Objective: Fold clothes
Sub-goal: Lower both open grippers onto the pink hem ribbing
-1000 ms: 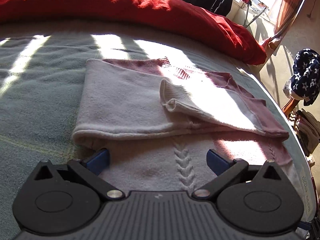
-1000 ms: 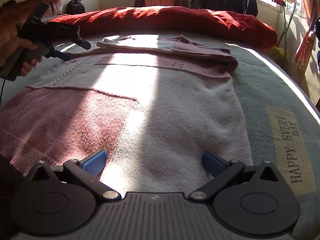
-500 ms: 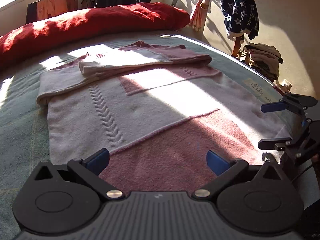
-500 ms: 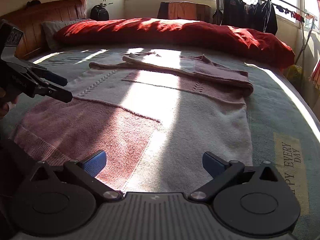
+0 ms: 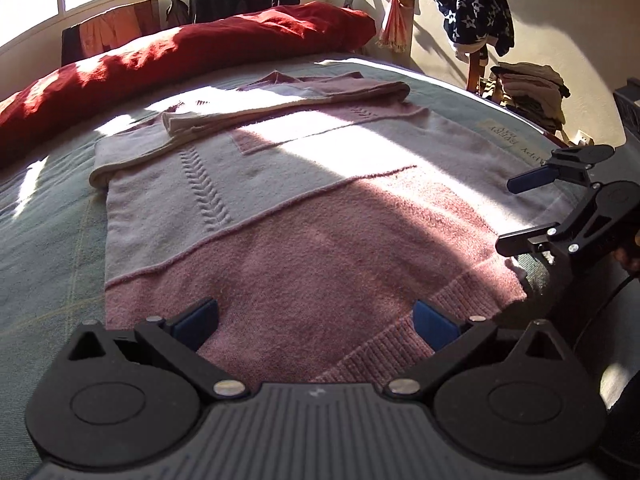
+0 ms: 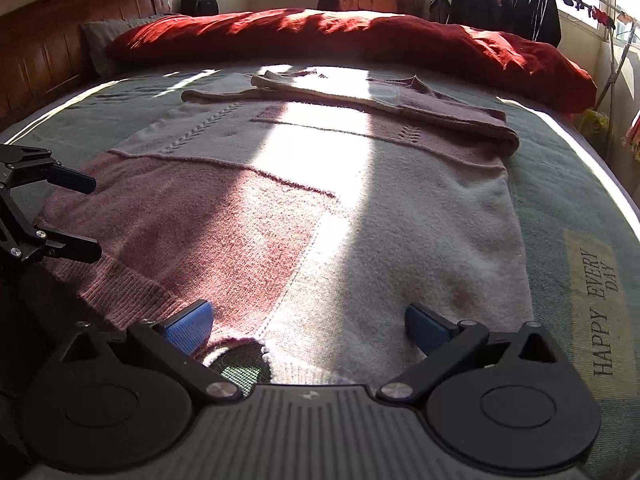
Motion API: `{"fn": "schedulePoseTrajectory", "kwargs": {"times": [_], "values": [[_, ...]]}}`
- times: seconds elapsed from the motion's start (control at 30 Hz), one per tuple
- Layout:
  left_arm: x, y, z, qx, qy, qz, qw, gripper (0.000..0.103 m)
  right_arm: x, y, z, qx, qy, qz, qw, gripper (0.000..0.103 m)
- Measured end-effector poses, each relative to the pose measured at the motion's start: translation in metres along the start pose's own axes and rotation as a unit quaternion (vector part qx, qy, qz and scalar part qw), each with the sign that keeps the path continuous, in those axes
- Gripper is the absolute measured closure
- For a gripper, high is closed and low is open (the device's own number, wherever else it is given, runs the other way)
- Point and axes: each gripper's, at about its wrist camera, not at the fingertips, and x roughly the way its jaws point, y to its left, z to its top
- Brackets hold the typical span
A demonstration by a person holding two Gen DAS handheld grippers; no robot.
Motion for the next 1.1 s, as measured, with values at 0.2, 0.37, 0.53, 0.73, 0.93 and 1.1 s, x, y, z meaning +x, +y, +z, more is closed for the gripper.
{"fn": "schedulePoseTrajectory", "kwargs": {"times": [0.2,0.37,0.53,0.73,0.93,1.1], "values": [[-0.014,-0.04,0.004,0.124,-0.027,0.005,0.9919,0.001,-0.023,-0.011,0.0,-0.06,0.001,-0.007,0.998,0.0],[-0.011,-0.062,0.006,0.194,-0.036,0.023,0.9801,0.001,-0.032,-0.008,-0.001,-0.13,0.006,-0.014,0.991,0.0],[-0.001,-0.077,0.007,0.248,-0.04,0.047,0.9669,0.001,-0.033,0.001,-0.001,-0.164,0.005,-0.011,0.986,0.0],[0.012,-0.097,0.008,0.311,-0.044,0.075,0.9464,0.001,-0.034,0.011,-0.001,-0.184,-0.007,-0.005,0.983,0.0],[0.024,-0.115,0.009,0.381,-0.05,0.099,0.9179,0.001,-0.034,0.017,-0.001,-0.196,-0.015,-0.002,0.98,0.0],[0.024,-0.115,0.002,0.41,-0.05,0.106,0.9043,0.001,-0.039,0.019,-0.004,-0.208,-0.021,-0.007,0.978,0.0]]}}
